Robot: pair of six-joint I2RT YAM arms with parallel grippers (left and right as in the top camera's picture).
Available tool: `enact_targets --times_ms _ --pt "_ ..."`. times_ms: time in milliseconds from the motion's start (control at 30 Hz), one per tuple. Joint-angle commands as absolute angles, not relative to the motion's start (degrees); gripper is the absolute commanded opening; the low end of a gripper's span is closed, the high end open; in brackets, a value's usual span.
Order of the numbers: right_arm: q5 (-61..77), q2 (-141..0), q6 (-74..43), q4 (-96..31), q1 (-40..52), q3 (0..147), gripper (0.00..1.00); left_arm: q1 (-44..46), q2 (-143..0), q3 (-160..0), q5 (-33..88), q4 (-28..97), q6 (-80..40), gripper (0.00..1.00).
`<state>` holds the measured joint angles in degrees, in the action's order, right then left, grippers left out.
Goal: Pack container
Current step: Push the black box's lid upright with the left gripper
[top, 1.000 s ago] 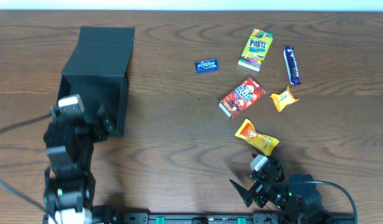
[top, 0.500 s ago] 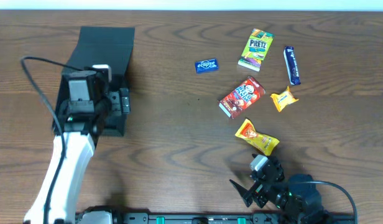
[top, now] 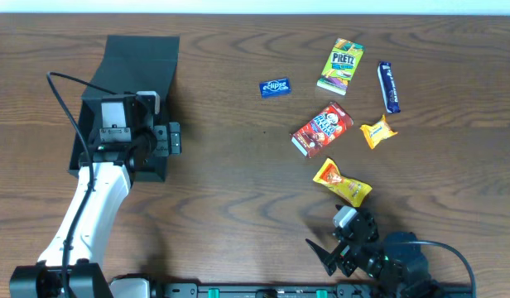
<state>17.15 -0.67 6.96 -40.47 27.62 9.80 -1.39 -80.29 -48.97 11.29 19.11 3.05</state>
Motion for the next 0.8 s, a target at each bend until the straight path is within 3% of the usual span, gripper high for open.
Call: enact_targets --times_ms 0,167,267,300,433,667,767 --pt "17.78 -0.32 7.79 -40.49 28.58 9.67 0.99 -1.41 -81.91 -49.89 11.94 19.64 3.66 0.95" --pt "17.78 -0.32 7.79 -40.49 28.58 9.67 0.99 -1.23 -85.36 -49.89 11.81 19.66 3.64 0.95" --pt "17.78 -0.32 7.79 -40.49 28.58 9.67 0.99 -1.08 -87.90 -49.89 9.78 19.70 3.64 1.00" --pt "17.78 -0.32 7.79 -40.49 28.58 9.67 0.99 -0.99 -89.23 -49.89 9.13 19.68 3.53 0.90" --pt "17.78 -0.32 7.79 -40.49 28.58 9.67 0.99 -0.91 -91.37 -49.89 6.96 19.62 0.95 0.68" --pt "17.78 -0.32 7.79 -40.49 28.58 9.67 0.99 -0.71 -91.50 -49.89 6.81 18.72 0.82 0.15" --pt "17.78 -0.32 7.79 -40.49 28.58 9.67 0.99 -0.71 -91.48 -49.93 6.81 18.06 0.43 0.08"
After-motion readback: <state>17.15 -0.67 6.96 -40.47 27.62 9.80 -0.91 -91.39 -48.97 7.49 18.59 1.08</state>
